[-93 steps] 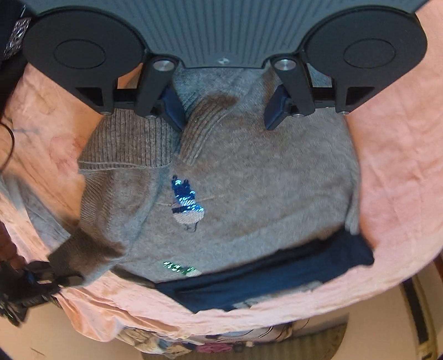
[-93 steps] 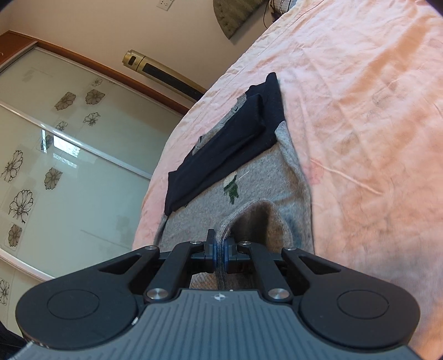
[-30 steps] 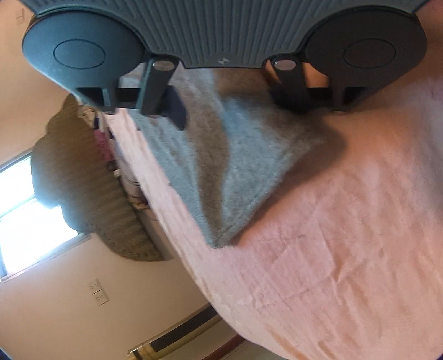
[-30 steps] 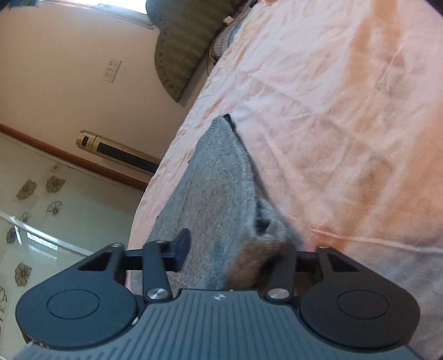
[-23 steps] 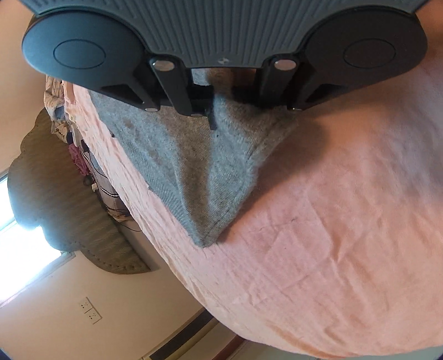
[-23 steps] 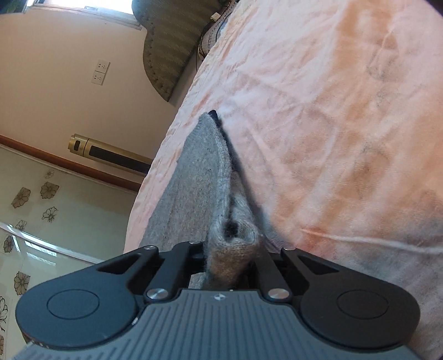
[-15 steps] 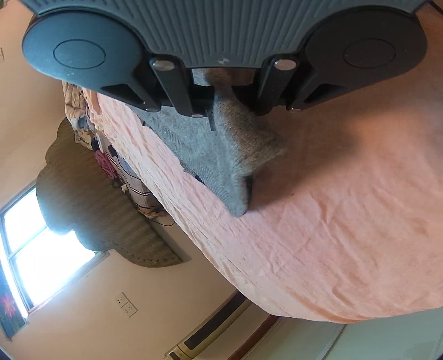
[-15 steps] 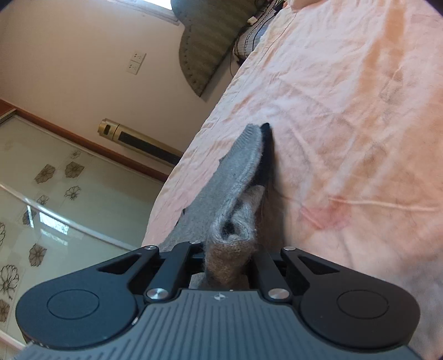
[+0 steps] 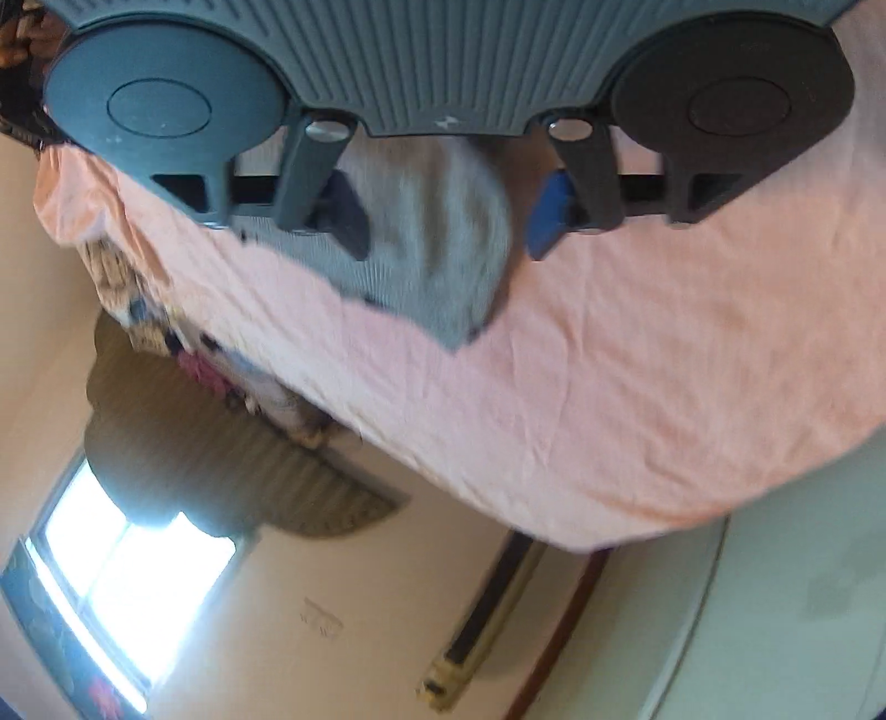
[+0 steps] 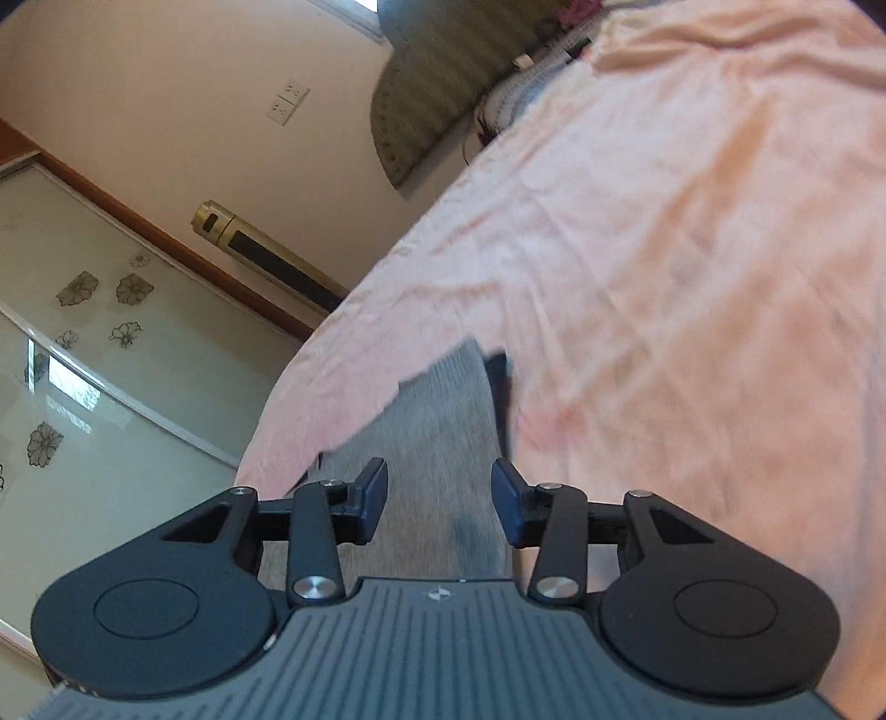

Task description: Fold small clothes

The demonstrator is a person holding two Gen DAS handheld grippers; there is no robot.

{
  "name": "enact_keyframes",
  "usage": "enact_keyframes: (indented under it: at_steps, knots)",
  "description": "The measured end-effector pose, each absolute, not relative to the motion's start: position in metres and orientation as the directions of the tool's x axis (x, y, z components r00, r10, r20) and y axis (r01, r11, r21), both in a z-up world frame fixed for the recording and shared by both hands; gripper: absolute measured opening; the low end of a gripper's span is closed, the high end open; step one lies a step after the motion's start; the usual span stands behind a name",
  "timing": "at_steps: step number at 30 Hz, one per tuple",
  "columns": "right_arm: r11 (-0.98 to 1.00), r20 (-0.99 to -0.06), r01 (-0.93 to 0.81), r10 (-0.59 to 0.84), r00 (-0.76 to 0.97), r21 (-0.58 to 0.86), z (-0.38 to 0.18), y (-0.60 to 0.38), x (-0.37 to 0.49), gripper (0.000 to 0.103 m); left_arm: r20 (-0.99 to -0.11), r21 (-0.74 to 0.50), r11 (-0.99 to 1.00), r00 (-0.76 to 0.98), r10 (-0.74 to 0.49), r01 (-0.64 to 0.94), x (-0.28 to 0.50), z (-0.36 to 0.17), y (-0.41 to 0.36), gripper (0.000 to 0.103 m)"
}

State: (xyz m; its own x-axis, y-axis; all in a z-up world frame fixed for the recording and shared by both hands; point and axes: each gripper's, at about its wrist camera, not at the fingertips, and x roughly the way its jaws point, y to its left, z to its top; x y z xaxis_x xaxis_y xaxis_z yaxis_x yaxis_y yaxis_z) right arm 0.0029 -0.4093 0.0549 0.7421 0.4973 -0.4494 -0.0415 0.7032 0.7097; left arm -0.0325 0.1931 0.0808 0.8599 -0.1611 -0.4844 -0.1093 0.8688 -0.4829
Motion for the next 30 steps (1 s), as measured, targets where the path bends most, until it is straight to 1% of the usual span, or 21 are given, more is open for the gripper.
enact_keyframes:
  at_steps: [1, 2, 5, 6, 7, 9, 10, 11, 12, 13, 16, 18, 19, 21, 22, 23, 24, 26, 27, 29, 30]
  knots:
    - [0.724, -0.463, -0.053, 0.493, 0.736, 0.688, 0.06, -0.406, 0.022, 0.046, -0.46, -0.476, 0.871, 0.879, -0.125, -0.125, -0.018, 0.086, 0.193, 0.091]
    - [0.74, -0.481, -0.073, 0.505, 0.716, 0.669, 0.062, -0.4, 0.05, 0.046, -0.466, -0.444, 0.887, 0.878, -0.111, -0.123, 0.001, 0.088, 0.189, 0.091]
    - [0.809, -0.58, -0.092, 0.49, 0.651, 0.58, 0.053, -0.372, 0.115, 0.046, -0.614, -0.239, 0.958, 0.789, -0.025, -0.157, 0.078, 0.071, 0.161, 0.088]
    - [0.83, -0.619, -0.089, 0.477, 0.624, 0.55, 0.047, -0.364, 0.133, 0.046, -0.664, -0.189, 0.973, 0.747, -0.029, -0.129, 0.1, 0.061, 0.152, 0.079]
    - [0.853, -0.657, -0.082, 0.455, 0.601, 0.515, 0.041, -0.354, 0.146, 0.046, -0.707, -0.152, 0.983, 0.706, -0.034, -0.105, 0.119, 0.047, 0.142, 0.066]
    - [0.866, -0.695, -0.094, 0.454, 0.557, 0.491, 0.031, -0.339, 0.162, 0.046, -0.764, -0.105, 0.991, 0.645, -0.023, -0.088, 0.144, 0.027, 0.129, 0.062]
    - [0.866, -0.701, -0.116, 0.467, 0.54, 0.487, 0.026, -0.331, 0.164, 0.043, -0.747, -0.079, 0.994, 0.665, -0.009, -0.075, 0.147, 0.025, 0.123, 0.062]
    - [0.873, -0.707, -0.146, 0.467, 0.532, 0.466, 0.023, -0.324, 0.164, 0.029, -0.737, -0.055, 0.997, 0.676, -0.005, -0.053, 0.149, 0.024, 0.117, 0.057]
    - [0.888, -0.716, -0.165, 0.445, 0.538, 0.429, 0.022, -0.319, 0.163, 0.018, -0.734, -0.046, 0.999, 0.679, -0.016, -0.026, 0.151, 0.024, 0.113, 0.029]
    - [0.896, -0.714, -0.173, 0.432, 0.551, 0.41, 0.022, -0.317, 0.161, 0.015, -0.721, -0.031, 0.999, 0.693, -0.017, -0.007, 0.15, 0.028, 0.108, 0.008]
    - [0.882, -0.643, -0.174, 0.442, 0.625, 0.437, 0.039, -0.325, 0.151, 0.012, -0.633, 0.057, 0.998, 0.774, 0.038, -0.002, 0.137, 0.043, 0.094, 0.008]
    - [0.853, -0.575, -0.151, 0.457, 0.679, 0.499, 0.047, -0.343, 0.143, 0.011, -0.597, 0.036, 0.999, 0.802, 0.03, -0.011, 0.131, 0.051, 0.096, 0.007]
    - [0.853, -0.581, -0.129, 0.447, 0.68, 0.506, 0.041, -0.349, 0.149, 0.01, -0.596, 0.031, 0.999, 0.802, 0.032, -0.016, 0.136, 0.049, 0.099, 0.007]
    - [0.879, -0.657, -0.065, 0.401, 0.638, 0.473, 0.016, -0.352, 0.155, 0.01, -0.646, 0.087, 0.995, 0.758, 0.087, -0.039, 0.149, 0.028, 0.098, 0.007]
    - [0.872, -0.638, -0.074, 0.409, 0.652, 0.484, 0.009, -0.353, 0.153, 0.008, -0.649, 0.114, 0.992, 0.753, 0.114, -0.051, 0.156, 0.018, 0.097, 0.007]
    - [0.859, -0.625, -0.062, 0.417, 0.66, 0.508, 0.007, -0.355, 0.151, 0.009, -0.623, 0.124, 0.99, 0.772, 0.126, -0.062, 0.151, 0.017, 0.096, 0.007]
    - [0.846, -0.618, -0.049, 0.426, 0.661, 0.531, 0.007, -0.356, 0.149, 0.011, -0.628, 0.115, 0.991, 0.768, 0.128, -0.07, 0.149, 0.02, 0.097, 0.009]
    - [0.842, -0.603, -0.039, 0.418, 0.68, 0.539, 0.017, -0.356, 0.14, 0.026, -0.615, 0.106, 0.991, 0.777, 0.134, -0.087, 0.141, 0.032, 0.098, 0.012]
    - [0.853, -0.586, -0.042, 0.392, 0.709, 0.519, 0.027, -0.356, 0.133, 0.028, -0.599, 0.126, 0.987, 0.785, 0.159, -0.104, 0.135, 0.039, 0.097, 0.012]
    - [0.874, -0.543, -0.07, 0.359, 0.759, 0.48, 0.048, -0.347, 0.118, 0.028, -0.564, 0.124, 0.983, 0.805, 0.185, -0.139, 0.123, 0.054, 0.092, 0.021]
    - [0.878, -0.534, -0.092, 0.366, 0.763, 0.47, 0.054, -0.338, 0.114, 0.028, -0.553, 0.093, 0.988, 0.819, 0.154, -0.124, 0.119, 0.059, 0.088, 0.038]
